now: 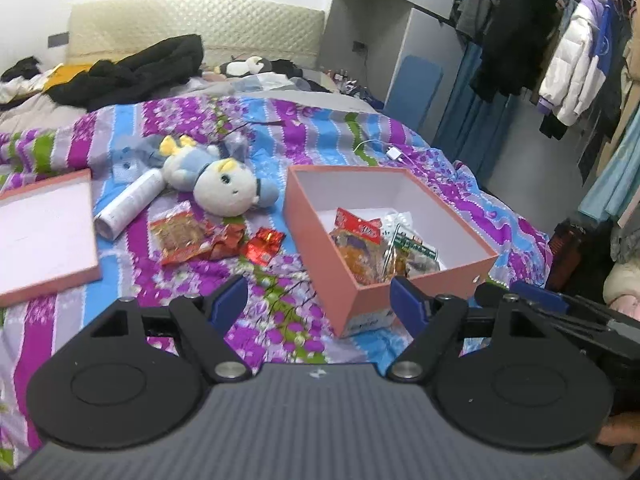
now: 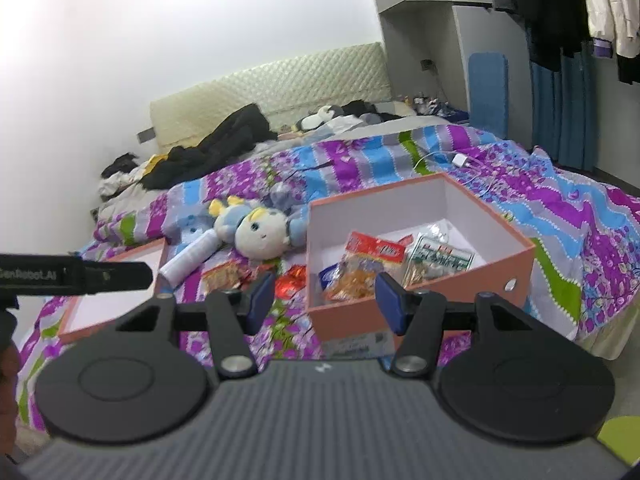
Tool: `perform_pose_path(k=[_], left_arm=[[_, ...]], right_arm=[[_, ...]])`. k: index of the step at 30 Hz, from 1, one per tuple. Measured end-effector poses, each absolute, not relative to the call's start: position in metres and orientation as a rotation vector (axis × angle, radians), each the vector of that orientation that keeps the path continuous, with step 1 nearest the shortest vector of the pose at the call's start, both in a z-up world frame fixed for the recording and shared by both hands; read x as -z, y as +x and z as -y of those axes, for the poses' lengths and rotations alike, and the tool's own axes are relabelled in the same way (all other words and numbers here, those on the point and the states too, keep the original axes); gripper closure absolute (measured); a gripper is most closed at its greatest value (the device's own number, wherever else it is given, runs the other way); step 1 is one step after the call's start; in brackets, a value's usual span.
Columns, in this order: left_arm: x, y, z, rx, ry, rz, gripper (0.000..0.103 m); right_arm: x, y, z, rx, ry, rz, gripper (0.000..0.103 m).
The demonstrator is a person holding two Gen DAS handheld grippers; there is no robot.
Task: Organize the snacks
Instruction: 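Move both open tools back from the box toward the remaining snacks, then lower the left tool onto the gold jerky bag while the right tool approaches the brown wrapper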
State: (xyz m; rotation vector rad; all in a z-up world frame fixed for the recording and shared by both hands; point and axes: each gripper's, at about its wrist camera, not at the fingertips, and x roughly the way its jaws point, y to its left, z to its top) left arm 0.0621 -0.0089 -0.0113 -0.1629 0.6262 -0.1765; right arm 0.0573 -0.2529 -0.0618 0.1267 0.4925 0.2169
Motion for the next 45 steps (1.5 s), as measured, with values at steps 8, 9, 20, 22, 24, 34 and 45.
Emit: perform_pose_path(k=[8, 9, 20, 22, 24, 34, 45], left_arm=[[0.029, 0.019, -0.006, 0.138, -0.186, -0.630, 0.021], [0.032, 0.015, -0.009, 0.129, -0.192, -0.638, 0.021], [0.066, 0.017, -0.037, 0.061, -0.239, -0.681, 0.021], [0.073, 0.026, -0.043, 0.057, -0.243, -0.681, 0.021], [0.083, 0.037, -0.049, 0.047, -0.241, -0.683, 0.021], [0.126, 0.111, -0.089, 0.007, -0.260, -0.715, 0.021], [0.168, 0.183, -0.124, 0.071, -0.353, -0.760, 0.021]], right_arm=[[0.074, 0.029, 0.229, -0.267, 0.099, -0.501, 0.045], [0.077, 0.028, 0.226, -0.271, 0.092, -0.508, 0.045], [0.106, 0.039, 0.200, -0.317, 0.064, -0.579, 0.045], [0.113, 0.044, 0.196, -0.322, 0.063, -0.588, 0.045], [0.121, 0.050, 0.190, -0.329, 0.055, -0.588, 0.045], [0.165, 0.085, 0.145, -0.367, -0.048, -0.544, 0.045], [0.201, 0.127, 0.102, -0.382, -0.128, -0.512, 0.045]])
